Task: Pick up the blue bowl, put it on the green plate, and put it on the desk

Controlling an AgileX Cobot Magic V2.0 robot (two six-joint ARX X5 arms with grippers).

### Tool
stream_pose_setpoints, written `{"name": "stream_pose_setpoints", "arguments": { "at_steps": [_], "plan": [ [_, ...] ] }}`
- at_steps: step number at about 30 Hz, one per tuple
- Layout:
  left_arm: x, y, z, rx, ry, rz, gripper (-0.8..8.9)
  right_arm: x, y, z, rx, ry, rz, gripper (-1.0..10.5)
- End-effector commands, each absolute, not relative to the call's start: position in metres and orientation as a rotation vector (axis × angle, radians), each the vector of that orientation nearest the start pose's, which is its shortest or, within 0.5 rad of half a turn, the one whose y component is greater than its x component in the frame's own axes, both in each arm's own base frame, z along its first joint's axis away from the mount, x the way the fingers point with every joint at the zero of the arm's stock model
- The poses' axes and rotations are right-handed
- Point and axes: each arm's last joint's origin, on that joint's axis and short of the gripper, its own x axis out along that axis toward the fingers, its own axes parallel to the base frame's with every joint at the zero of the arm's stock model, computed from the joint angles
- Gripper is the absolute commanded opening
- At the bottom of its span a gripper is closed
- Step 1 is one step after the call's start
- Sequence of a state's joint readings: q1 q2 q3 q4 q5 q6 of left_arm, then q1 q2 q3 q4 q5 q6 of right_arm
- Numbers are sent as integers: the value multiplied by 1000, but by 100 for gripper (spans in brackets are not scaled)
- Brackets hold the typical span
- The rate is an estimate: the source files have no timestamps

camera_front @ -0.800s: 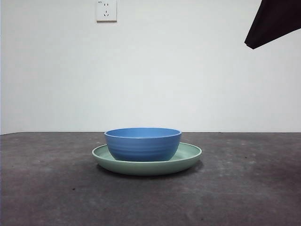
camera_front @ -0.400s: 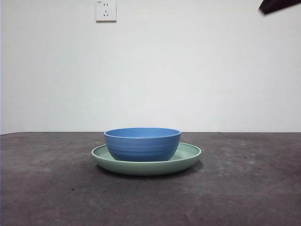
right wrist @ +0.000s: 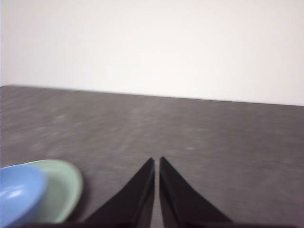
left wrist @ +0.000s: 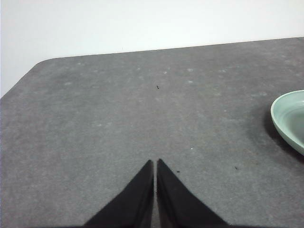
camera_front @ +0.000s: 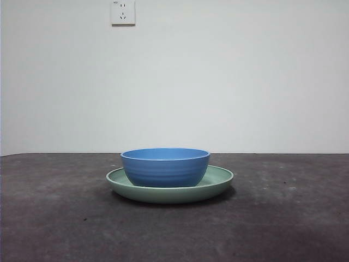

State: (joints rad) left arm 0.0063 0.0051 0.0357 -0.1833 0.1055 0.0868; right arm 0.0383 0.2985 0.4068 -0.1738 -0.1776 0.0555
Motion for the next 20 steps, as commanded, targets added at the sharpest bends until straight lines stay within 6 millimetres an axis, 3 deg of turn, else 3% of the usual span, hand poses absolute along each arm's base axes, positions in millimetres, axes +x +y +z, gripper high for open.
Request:
{"name": "stream_pose_setpoints", "arguments": {
  "at_steps": [1,12,20],
  "plan": [
    [95,-2,150,67,175,-102,10,96,5,243,54,36,144,12],
    [95,-2,150,67,175,-102,10,95,2,176,129,54,48,12],
    [95,-2,150,67,175,-102,10,96,2,151,173,162,34,12]
  ]
}}
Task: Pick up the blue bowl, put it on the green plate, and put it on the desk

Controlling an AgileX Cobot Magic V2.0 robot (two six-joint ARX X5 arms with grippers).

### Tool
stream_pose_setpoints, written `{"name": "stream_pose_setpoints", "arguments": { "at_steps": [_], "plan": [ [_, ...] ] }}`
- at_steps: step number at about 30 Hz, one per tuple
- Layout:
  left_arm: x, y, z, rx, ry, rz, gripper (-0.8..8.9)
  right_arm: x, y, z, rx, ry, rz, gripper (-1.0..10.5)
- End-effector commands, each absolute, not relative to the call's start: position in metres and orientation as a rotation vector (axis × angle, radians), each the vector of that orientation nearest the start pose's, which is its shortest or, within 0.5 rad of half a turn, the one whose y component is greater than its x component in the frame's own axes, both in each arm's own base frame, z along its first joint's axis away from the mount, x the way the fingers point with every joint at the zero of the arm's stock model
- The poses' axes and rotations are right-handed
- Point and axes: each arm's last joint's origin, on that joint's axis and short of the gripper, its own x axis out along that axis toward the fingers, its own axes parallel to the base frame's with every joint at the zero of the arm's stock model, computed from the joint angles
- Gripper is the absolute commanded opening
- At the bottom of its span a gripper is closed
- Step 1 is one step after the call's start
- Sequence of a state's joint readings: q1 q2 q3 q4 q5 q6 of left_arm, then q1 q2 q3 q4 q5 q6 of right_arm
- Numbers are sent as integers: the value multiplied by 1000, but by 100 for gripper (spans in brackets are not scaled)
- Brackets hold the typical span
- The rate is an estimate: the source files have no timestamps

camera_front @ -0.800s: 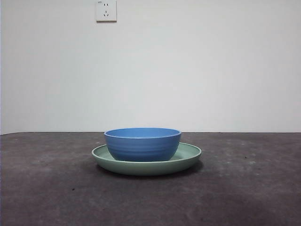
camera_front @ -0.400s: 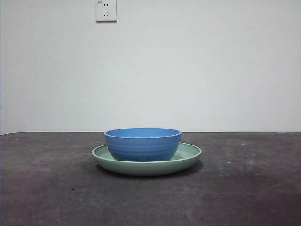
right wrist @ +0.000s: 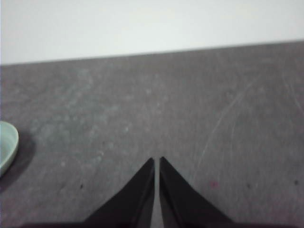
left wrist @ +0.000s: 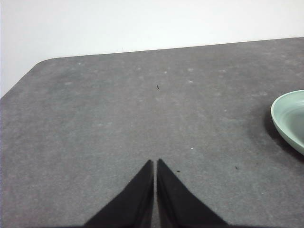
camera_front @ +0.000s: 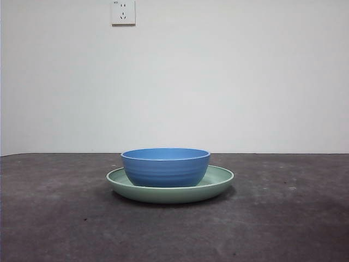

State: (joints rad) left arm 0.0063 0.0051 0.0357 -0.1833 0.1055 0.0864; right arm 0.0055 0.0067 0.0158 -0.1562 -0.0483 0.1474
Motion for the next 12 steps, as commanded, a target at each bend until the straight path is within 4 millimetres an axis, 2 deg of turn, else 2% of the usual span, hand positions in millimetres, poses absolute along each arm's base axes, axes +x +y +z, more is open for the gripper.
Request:
{"name": "stream_pose_setpoints", "arguments": {
  "at_steps": [1,12],
  "plan": [
    [95,-2,150,67,176,-102,10,96,2,150,173,175,33,12],
    [95,-2,150,67,176,-102,10,96,2,152,175,153,35,12]
  ]
}}
